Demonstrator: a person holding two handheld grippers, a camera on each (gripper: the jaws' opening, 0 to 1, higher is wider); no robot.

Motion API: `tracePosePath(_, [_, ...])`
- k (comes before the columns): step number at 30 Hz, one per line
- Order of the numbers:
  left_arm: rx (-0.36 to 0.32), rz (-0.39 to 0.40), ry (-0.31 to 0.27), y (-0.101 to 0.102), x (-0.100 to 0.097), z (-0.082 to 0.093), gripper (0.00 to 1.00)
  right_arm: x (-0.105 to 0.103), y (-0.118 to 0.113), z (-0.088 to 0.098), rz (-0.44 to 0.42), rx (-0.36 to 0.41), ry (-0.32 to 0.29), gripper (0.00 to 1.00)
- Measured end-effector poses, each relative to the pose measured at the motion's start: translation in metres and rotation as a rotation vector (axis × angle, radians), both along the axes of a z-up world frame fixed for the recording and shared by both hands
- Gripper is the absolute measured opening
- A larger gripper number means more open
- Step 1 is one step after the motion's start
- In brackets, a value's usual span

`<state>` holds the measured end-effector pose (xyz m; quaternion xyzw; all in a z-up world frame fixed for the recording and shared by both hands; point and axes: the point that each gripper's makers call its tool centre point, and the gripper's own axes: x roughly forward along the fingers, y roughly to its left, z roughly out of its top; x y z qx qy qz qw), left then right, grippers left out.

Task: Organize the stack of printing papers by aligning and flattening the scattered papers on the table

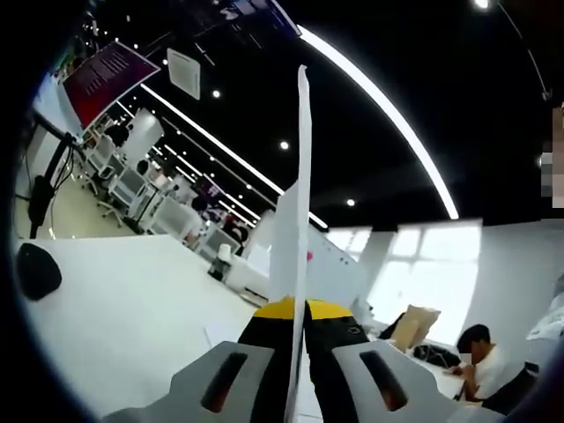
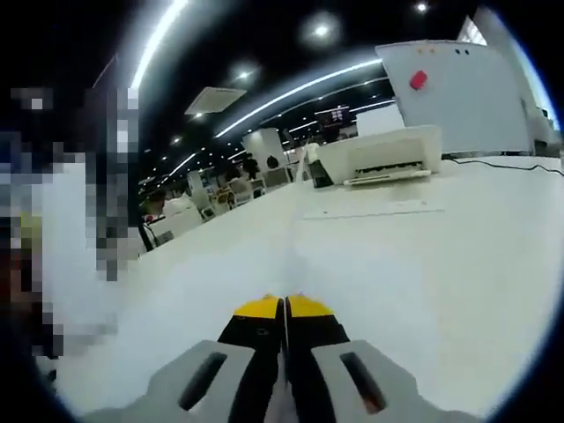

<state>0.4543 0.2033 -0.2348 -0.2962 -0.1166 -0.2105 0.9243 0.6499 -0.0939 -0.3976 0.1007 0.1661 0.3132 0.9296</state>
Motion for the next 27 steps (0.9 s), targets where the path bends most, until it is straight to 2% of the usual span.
tracePosePath(8, [0.002, 0.001, 0.0, 0.0, -0.001, 0.0, 0.06, -0.007, 0.005, 0.004, 0.01, 0.012, -0.011, 0.0])
tracePosePath(14, [0.004, 0.001, -0.001, 0.0, -0.002, 0.001, 0.06, -0.012, 0.003, 0.013, -0.006, 0.073, -0.013, 0.0])
tracePosePath(22, [0.004, 0.002, 0.001, 0.002, -0.002, 0.0, 0.06, -0.021, 0.01, 0.025, 0.008, 0.083, -0.053, 0.0])
tracePosePath(23, [0.004, 0.002, 0.001, 0.003, -0.002, 0.0, 0.06, -0.024, 0.011, 0.031, 0.015, 0.088, -0.076, 0.0])
tracePosePath(24, [0.004, 0.003, 0.001, 0.003, -0.002, 0.0, 0.06, -0.015, 0.006, 0.031, 0.018, 0.093, -0.081, 0.0])
tracePosePath(27, [0.002, 0.003, 0.002, 0.004, -0.001, 0.0, 0.06, -0.014, 0.002, 0.035, 0.019, 0.105, -0.091, 0.0])
